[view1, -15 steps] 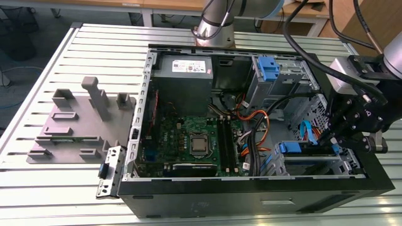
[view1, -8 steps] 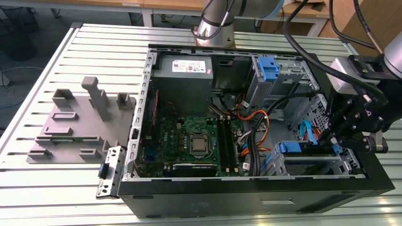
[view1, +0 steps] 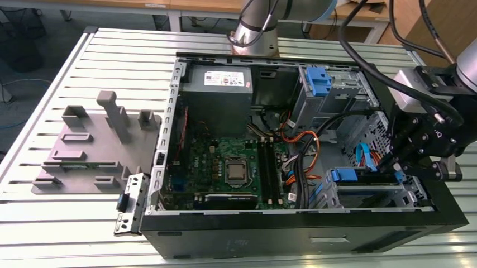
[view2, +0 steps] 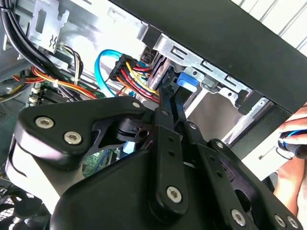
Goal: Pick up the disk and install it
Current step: 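Insert the second disk wire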
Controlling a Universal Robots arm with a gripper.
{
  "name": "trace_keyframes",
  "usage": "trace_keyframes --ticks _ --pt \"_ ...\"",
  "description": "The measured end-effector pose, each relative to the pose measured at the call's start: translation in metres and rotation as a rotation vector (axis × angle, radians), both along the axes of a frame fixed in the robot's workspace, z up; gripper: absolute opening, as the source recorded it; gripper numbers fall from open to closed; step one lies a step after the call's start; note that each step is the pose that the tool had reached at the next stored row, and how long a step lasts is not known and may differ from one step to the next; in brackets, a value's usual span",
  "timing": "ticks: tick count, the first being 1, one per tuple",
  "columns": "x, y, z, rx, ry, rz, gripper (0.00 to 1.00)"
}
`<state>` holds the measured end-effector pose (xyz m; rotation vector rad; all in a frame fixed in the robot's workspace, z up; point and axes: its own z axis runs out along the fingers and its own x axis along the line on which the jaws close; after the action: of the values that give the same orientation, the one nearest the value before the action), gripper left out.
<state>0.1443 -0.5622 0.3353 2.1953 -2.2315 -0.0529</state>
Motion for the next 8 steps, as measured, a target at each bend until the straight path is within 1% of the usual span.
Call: trace_keyframes --ticks 8 --pt "0.0000 -0.0001 0.0000 0.0002 -0.0005 0.018 0.16"
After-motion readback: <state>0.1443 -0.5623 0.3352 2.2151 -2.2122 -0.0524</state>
